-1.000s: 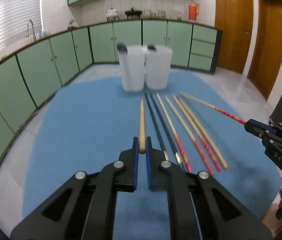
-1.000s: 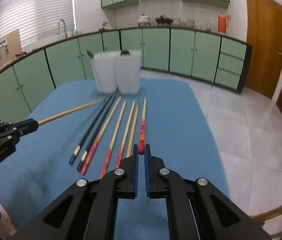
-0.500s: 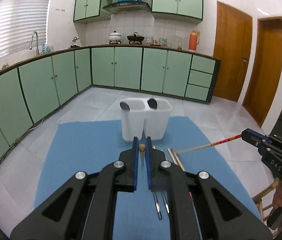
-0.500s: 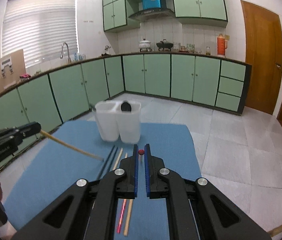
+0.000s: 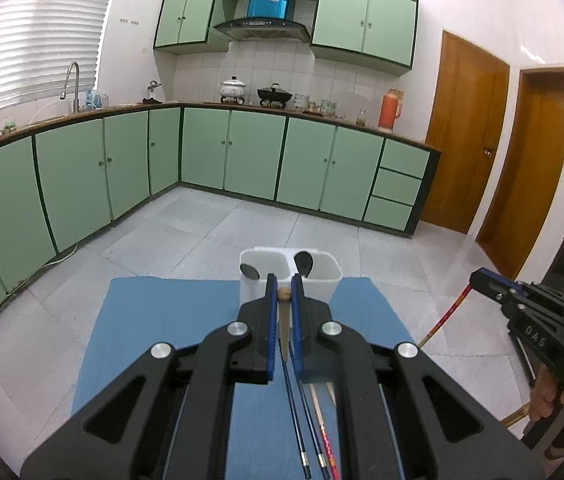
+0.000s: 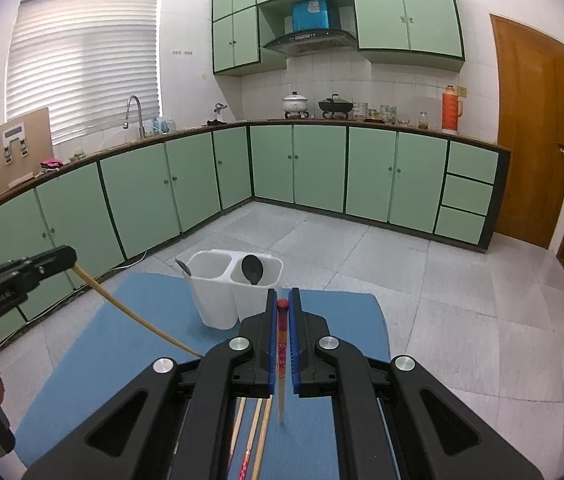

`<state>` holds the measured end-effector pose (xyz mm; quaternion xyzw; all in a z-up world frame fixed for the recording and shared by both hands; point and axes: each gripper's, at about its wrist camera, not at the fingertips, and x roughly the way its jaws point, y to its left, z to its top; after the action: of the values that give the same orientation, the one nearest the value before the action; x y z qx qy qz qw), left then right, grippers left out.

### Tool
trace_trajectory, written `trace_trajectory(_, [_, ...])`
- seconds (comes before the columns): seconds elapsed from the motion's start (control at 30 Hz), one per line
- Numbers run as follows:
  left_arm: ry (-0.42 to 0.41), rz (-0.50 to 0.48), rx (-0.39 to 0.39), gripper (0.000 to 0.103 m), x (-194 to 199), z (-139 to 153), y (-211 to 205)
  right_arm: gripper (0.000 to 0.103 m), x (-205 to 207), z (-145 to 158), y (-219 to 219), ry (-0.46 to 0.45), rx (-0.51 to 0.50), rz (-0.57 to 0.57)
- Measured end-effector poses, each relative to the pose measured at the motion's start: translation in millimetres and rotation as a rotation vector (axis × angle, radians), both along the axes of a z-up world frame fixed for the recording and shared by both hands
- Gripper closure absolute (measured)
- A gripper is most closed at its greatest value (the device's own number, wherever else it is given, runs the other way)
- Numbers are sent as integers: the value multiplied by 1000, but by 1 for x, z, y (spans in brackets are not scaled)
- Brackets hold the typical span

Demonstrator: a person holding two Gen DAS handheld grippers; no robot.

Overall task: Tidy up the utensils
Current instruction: 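Lift both chopsticks upright into the white holder and open both tools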

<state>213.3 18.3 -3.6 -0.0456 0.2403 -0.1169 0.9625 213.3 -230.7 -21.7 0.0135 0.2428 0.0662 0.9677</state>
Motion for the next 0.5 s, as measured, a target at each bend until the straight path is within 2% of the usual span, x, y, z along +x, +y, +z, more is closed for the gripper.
trace_trajectory(0.2, [-32, 6, -19, 97, -2, 14, 5, 98, 8, 13, 4, -28, -5, 14])
trace_trajectory(0.5, [-119, 18, -44, 97, -1, 46, 11, 98, 22, 54, 11, -120, -3, 24])
